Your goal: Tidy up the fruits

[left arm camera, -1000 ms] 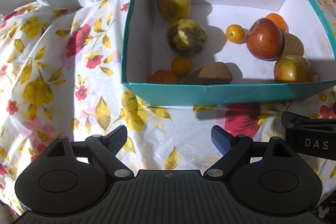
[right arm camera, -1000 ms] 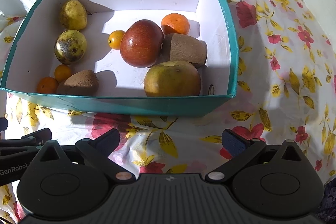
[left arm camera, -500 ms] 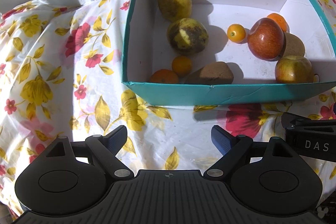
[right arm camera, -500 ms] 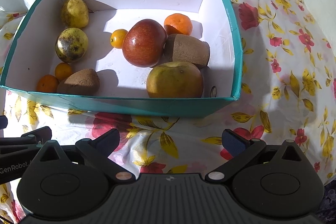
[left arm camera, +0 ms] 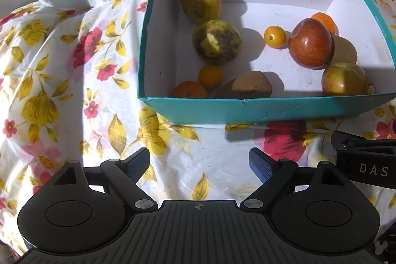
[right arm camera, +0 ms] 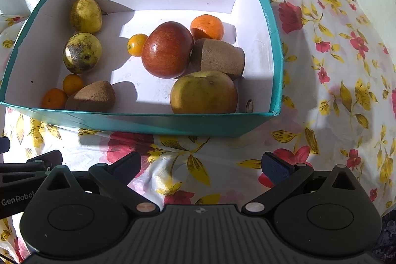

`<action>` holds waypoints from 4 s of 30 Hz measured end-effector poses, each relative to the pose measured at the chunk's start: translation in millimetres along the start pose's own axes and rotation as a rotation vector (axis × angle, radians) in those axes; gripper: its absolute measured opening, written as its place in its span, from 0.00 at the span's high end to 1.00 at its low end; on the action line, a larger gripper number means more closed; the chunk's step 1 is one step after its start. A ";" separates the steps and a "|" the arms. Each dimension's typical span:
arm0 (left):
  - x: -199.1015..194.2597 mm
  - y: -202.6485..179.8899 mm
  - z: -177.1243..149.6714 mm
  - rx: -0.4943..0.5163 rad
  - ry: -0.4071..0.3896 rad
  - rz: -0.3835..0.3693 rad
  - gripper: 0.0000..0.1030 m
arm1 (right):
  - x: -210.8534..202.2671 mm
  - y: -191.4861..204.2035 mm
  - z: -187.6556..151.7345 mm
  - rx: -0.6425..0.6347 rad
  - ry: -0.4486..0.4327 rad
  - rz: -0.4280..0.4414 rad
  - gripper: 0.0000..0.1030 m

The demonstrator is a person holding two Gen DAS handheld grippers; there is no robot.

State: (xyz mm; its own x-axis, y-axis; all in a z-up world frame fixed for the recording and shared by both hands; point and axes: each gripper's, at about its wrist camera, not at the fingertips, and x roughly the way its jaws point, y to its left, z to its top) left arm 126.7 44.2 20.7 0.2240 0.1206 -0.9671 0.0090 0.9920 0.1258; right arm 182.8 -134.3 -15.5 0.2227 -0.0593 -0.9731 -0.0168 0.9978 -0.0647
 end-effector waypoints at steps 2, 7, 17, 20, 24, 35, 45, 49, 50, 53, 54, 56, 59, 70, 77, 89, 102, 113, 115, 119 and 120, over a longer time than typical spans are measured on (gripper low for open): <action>-0.3 0.0 0.0 0.000 0.000 -0.001 0.11 | 0.2 -0.1 0.1 0.001 0.000 0.001 0.00; 0.1 -0.4 -0.1 0.004 -0.001 -0.004 0.11 | -0.3 -0.5 -0.1 0.002 0.001 -0.002 0.00; -0.1 0.0 -0.1 0.007 0.000 -0.004 0.11 | -1.8 1.1 -0.7 0.002 -0.003 -0.005 0.00; -0.5 -0.2 -0.1 0.007 -0.001 -0.005 0.11 | -1.9 1.3 -0.9 0.003 -0.003 -0.006 0.00; 0.1 -0.7 0.1 0.009 0.000 -0.005 0.11 | -1.9 1.1 -0.9 0.002 -0.004 -0.007 0.00; 0.4 -0.4 0.1 0.013 0.002 -0.008 0.11 | -2.4 0.7 -1.4 0.006 -0.005 -0.009 0.00; 1.9 0.4 0.5 0.014 0.010 -0.008 0.11 | -1.4 1.0 -0.5 0.007 -0.002 -0.012 0.00; 3.6 0.5 0.8 0.015 0.015 -0.005 0.11 | -1.2 1.3 -0.4 0.007 -0.002 -0.012 0.00; 3.8 0.5 0.9 0.015 0.016 -0.005 0.11 | -1.0 1.3 -0.3 0.006 -0.003 -0.013 0.00; 4.3 0.7 1.1 0.015 0.018 -0.006 0.11 | -0.1 1.7 0.2 0.004 -0.002 -0.015 0.00; 4.5 0.9 1.2 0.014 0.019 -0.005 0.11 | 0.0 1.7 0.4 0.003 -0.002 -0.015 0.00; 5.0 1.3 1.4 0.012 0.021 -0.006 0.11 | 0.3 1.9 0.7 0.002 -0.001 -0.015 0.00; 5.6 1.6 1.6 0.012 0.022 -0.006 0.11 | 0.9 2.0 1.7 -0.001 0.001 -0.015 0.00; 7.7 1.1 2.2 0.015 0.027 -0.008 0.11 | 2.5 3.0 2.4 -0.003 0.003 -0.016 0.00; 8.0 1.1 2.0 0.017 0.028 -0.007 0.11 | 3.8 1.8 1.5 0.002 0.004 -0.014 0.00; 9.2 1.6 0.9 0.020 0.025 -0.005 0.11 | 4.0 1.3 1.0 0.001 0.003 -0.018 0.00; 9.6 1.8 1.0 0.022 0.027 -0.006 0.11 | 5.0 1.8 1.4 0.004 0.005 -0.017 0.00; 11.1 1.6 2.0 0.025 0.031 -0.009 0.11 | 8.4 1.1 3.0 0.005 0.011 -0.016 0.00; 12.0 1.2 2.2 0.027 0.034 -0.010 0.11 | 8.8 1.2 3.1 0.005 0.011 -0.016 0.00; 12.9 0.9 2.5 0.030 0.036 -0.011 0.11 | 9.9 1.6 3.3 0.006 0.013 -0.015 0.00; 13.2 0.9 2.6 0.030 0.037 -0.011 0.11 | 10.5 1.8 3.5 0.006 0.013 -0.015 0.00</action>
State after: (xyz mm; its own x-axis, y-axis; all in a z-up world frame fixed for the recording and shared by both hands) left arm 132.2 46.6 8.6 0.1871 0.1112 -0.9760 0.0405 0.9919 0.1208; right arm 188.5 -133.0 -25.0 0.2098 -0.0745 -0.9749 -0.0079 0.9969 -0.0779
